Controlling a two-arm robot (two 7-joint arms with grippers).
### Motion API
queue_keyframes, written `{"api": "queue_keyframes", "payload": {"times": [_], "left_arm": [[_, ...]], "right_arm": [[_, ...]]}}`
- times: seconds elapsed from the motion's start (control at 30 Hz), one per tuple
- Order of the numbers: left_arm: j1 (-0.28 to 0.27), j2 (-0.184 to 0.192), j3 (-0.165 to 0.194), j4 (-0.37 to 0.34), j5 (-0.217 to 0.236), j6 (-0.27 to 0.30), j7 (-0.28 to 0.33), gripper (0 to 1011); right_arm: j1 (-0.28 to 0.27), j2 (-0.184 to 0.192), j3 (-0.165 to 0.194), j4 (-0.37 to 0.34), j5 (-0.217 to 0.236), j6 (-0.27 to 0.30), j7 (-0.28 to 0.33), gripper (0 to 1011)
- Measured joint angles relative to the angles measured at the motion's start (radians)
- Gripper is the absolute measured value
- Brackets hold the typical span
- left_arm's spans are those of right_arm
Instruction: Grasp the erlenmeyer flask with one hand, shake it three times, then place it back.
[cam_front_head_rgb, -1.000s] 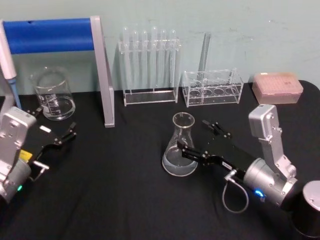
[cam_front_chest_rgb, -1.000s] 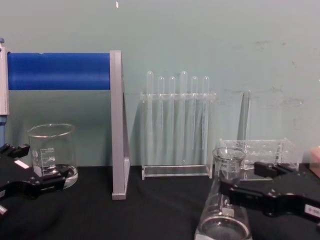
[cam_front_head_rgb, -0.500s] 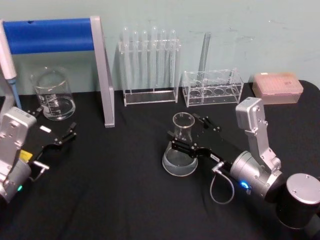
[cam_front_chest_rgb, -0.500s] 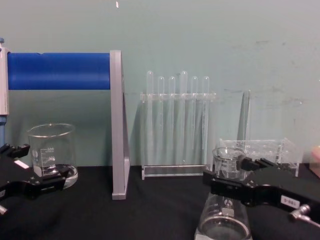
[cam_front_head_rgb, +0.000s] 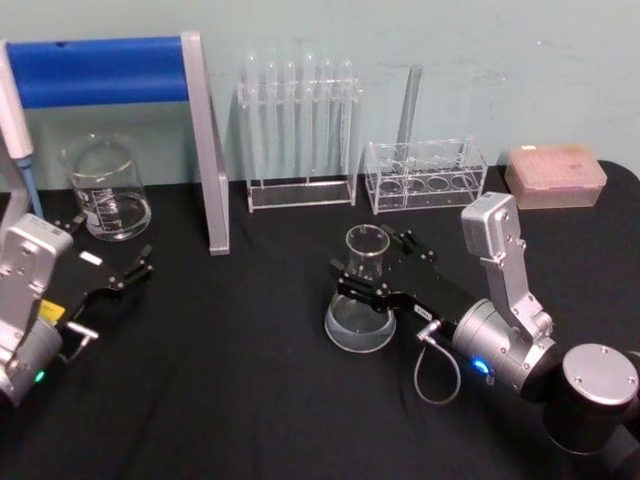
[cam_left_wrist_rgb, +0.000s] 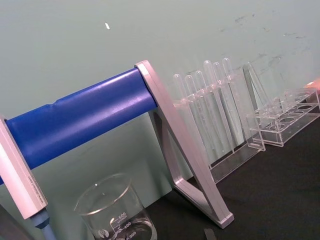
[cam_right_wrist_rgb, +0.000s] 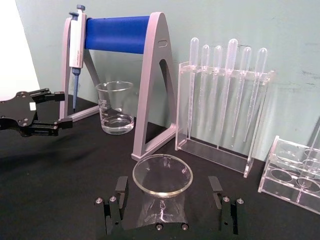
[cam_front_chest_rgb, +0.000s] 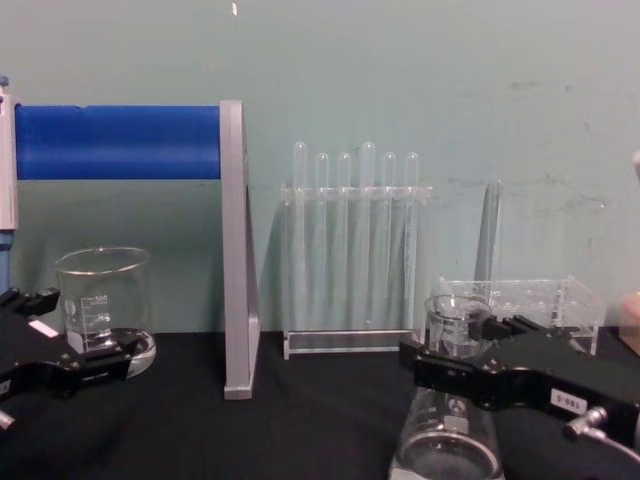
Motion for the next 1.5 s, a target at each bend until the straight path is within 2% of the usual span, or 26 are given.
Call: {"api": "queue_keyframes", "payload": {"times": [0.33,0.5,0.6,0.63,0.77,0.87,0.9,0.93,1.3,1.5], "left_arm": [[0.0,0.0,0.0,0.0,0.0,0.0,0.0,1001],[0.0,0.0,0.0,0.0,0.0,0.0,0.0,1001],[0.0,0.0,0.0,0.0,0.0,0.0,0.0,1001],[0.0,0.0,0.0,0.0,0.0,0.0,0.0,1001],[0.0,0.0,0.0,0.0,0.0,0.0,0.0,1001],[0.0,0.0,0.0,0.0,0.0,0.0,0.0,1001],[0.0,0.0,0.0,0.0,0.0,0.0,0.0,1001],[0.0,0.0,0.0,0.0,0.0,0.0,0.0,1001],[0.0,0.0,0.0,0.0,0.0,0.0,0.0,1001],[0.0,0.0,0.0,0.0,0.0,0.0,0.0,1001]], "right_arm": [[0.0,0.003,-0.001,-0.001,0.002,0.0,-0.001,978],[-0.001,0.003,-0.002,-0.002,0.004,0.0,-0.001,865],[-0.001,0.004,-0.002,-0.002,0.005,0.0,-0.001,760],[-0.001,0.004,-0.002,-0.002,0.005,0.0,-0.001,760],[-0.001,0.004,-0.003,-0.003,0.005,0.0,-0.001,605],[-0.001,0.004,-0.003,-0.003,0.005,0.0,-0.001,544],[-0.001,0.004,-0.003,-0.003,0.006,0.0,-0.001,484],[-0.001,0.005,-0.003,-0.003,0.006,0.0,-0.001,469],[-0.002,0.004,0.0,-0.004,0.006,0.002,0.0,450],[-0.008,0.007,0.016,-0.036,-0.011,0.039,-0.008,450]]}}
